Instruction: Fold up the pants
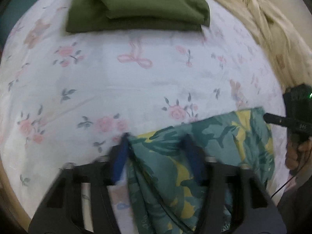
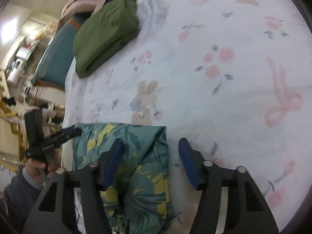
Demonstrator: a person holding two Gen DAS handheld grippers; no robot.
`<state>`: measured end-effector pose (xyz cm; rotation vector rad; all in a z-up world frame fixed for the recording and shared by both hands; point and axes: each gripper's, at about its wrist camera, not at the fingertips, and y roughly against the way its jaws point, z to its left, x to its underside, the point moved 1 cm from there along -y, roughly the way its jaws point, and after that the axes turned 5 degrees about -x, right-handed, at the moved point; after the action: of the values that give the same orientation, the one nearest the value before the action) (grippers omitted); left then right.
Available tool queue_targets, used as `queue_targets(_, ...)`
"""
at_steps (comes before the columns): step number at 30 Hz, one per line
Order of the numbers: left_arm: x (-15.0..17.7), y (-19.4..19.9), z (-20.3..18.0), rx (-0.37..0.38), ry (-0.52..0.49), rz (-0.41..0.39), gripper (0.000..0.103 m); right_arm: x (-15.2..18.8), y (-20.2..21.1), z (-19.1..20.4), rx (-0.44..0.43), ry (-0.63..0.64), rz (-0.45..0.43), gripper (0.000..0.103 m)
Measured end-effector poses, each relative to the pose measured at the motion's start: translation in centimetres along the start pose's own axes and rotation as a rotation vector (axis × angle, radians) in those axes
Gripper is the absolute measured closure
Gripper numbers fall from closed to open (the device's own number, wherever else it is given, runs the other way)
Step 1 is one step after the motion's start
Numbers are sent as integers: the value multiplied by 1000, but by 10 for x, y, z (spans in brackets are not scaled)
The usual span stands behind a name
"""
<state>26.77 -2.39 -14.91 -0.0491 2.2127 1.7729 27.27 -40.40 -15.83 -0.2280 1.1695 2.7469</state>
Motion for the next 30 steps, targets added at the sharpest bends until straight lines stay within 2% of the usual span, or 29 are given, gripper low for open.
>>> queue_targets(2, 1, -3, -3, 11, -30, 11, 93, -2, -5, 3, -12, 19, 18, 60)
queue_targets(3, 2, -1, -4, 20, -48, 4, 97, -3, -9, 6, -12, 34, 26, 65)
queue_targets(4, 2, 0, -6, 27, -68, -5, 98, -4, -12, 10, -10, 55, 38, 84)
queue_targets(5, 2, 3, -6, 24, -84, -15, 99, -5, -15, 15, 1, 86, 53, 91)
queue_targets(7, -1, 13, -5, 6, -110, -54, 99, -5, -13, 27, 50, 166, 47, 94)
queue_targets(10, -14, 42, -3, -10, -122, -185, 99, -14, 11, 44, 83, 234, -89, 95)
queue_targets(12, -15, 55, -10, -40, -180, -256, 99, -14, 23, 56, 69, 288, -140, 95)
queue_targets(16, 1, 75, -23, -27, -290, -330, 99, 1, 31, 64, 79, 371, -159, 95)
queue_targets(18, 12, 86, -32, -69, -379, -369, 99, 11, 39, 65, 94, 401, -159, 95)
queue_targets(22, 31, 95, -41, -100, -503, -391, 99, 26, 53, 74, 97, 469, -172, 95)
queue_targets(26, 60, 105, -52, -140, -620, -422, 99, 52, 54, 91, 143, 564, -168, 95)
queue_targets(30, 90, 116, -53, -159, -697, -457, 99, 82, 61, 104, 176, 641, -163, 95)
